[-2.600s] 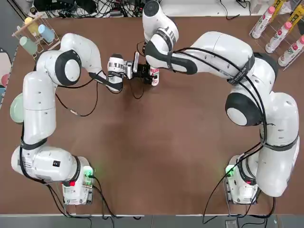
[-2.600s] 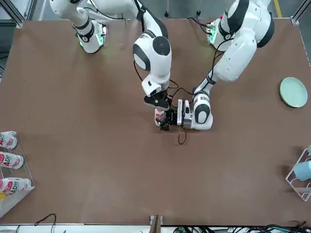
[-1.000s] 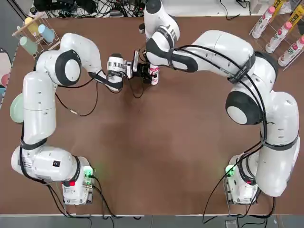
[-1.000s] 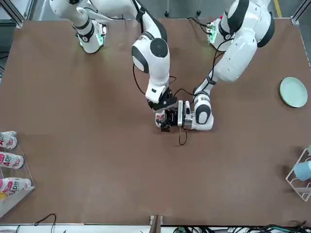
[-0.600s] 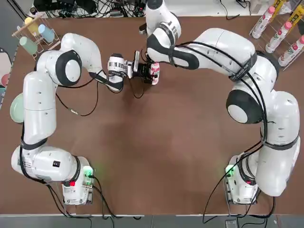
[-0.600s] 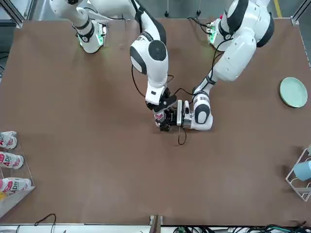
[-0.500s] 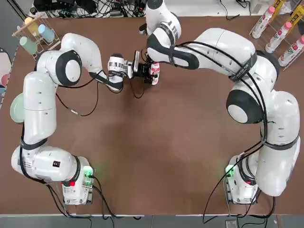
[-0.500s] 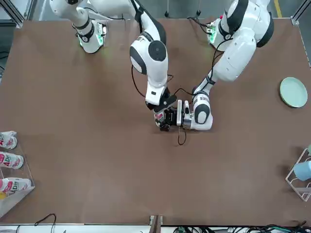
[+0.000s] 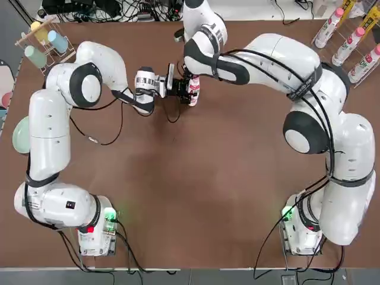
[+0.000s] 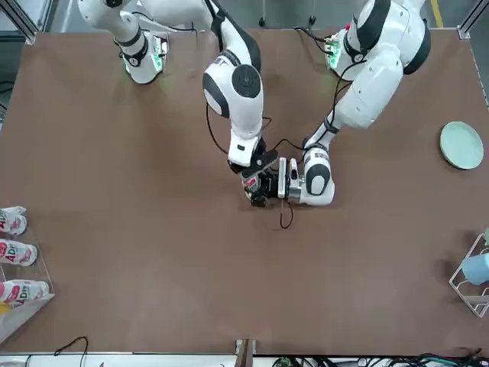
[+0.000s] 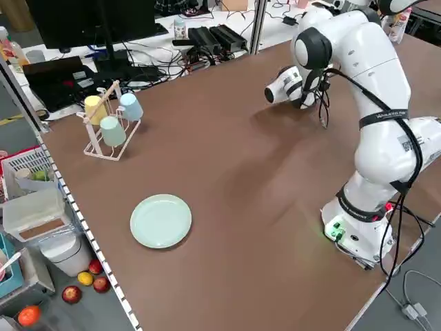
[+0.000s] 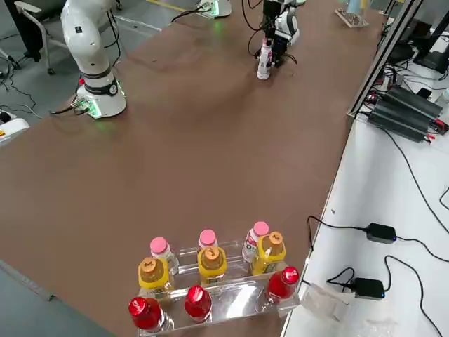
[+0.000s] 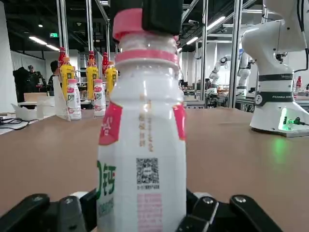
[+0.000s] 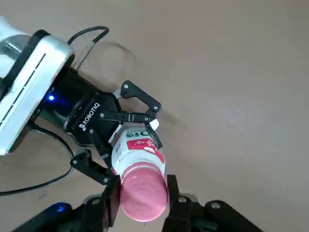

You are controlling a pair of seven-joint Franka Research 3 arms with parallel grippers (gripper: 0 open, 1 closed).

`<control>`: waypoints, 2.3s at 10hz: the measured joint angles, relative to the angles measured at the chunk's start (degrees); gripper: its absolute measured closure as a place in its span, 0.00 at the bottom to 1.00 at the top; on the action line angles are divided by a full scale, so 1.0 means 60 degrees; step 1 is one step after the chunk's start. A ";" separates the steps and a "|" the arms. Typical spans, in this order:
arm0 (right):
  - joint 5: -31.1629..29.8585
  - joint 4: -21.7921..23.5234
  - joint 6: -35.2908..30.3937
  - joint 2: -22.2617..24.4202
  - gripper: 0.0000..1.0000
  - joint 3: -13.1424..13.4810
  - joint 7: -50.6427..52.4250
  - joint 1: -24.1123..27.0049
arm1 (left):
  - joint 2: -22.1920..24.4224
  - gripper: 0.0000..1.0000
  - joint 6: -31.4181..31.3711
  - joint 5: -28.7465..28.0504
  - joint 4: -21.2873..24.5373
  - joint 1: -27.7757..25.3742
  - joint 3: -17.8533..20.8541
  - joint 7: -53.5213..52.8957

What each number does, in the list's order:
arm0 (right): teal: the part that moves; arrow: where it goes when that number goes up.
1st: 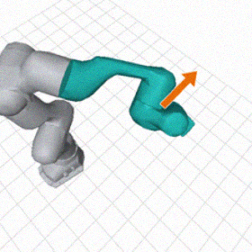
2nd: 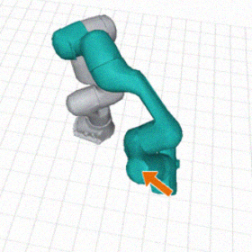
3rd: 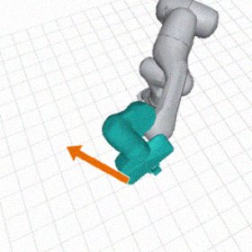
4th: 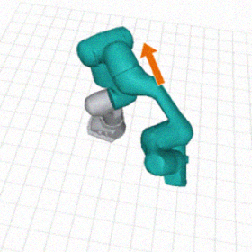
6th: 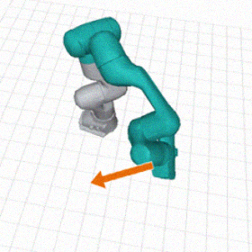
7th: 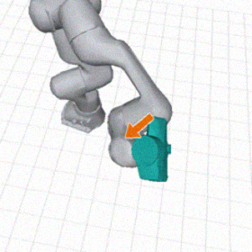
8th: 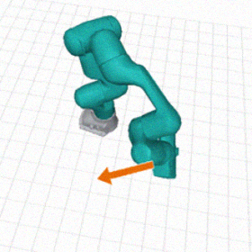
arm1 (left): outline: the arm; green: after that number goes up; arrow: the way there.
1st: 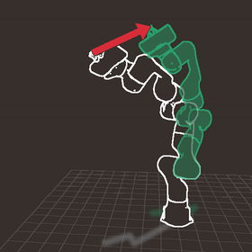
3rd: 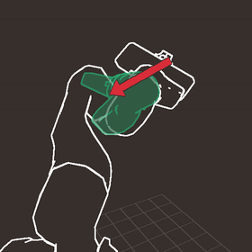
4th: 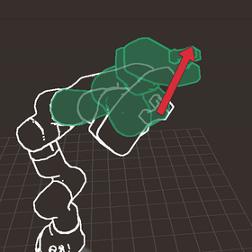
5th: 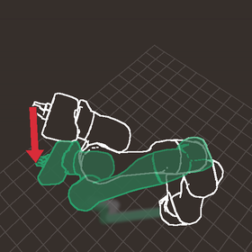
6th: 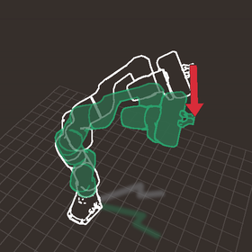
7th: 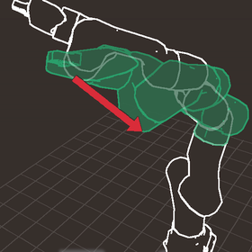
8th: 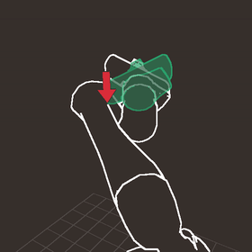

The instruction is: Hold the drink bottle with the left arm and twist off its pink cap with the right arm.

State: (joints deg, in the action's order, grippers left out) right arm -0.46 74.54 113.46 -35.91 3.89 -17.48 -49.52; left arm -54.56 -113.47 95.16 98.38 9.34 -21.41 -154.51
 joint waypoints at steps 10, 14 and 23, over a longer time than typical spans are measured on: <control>0.0156 -0.0840 -0.1295 0.0152 0.57 -0.0084 0.1156 0.0364 | 0.0009 0.21 0.0045 0.0000 0.0032 -0.0115 0.0080 -0.0005; 0.0208 -0.0738 -0.1542 0.0447 0.57 -0.0034 0.1569 0.1883 | 0.0080 0.01 0.0026 0.0000 0.0042 -0.0134 0.0161 -0.0008; 0.0202 0.3106 0.2965 0.0366 0.57 -0.0065 0.2010 0.3015 | 0.1677 0.00 0.0036 -0.1502 0.1609 -0.2089 0.0603 -0.0009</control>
State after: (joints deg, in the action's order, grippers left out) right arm 0.75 93.18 131.25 -33.71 3.50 -5.42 -31.43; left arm -44.50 -113.25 86.15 108.03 -3.19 -17.80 -154.57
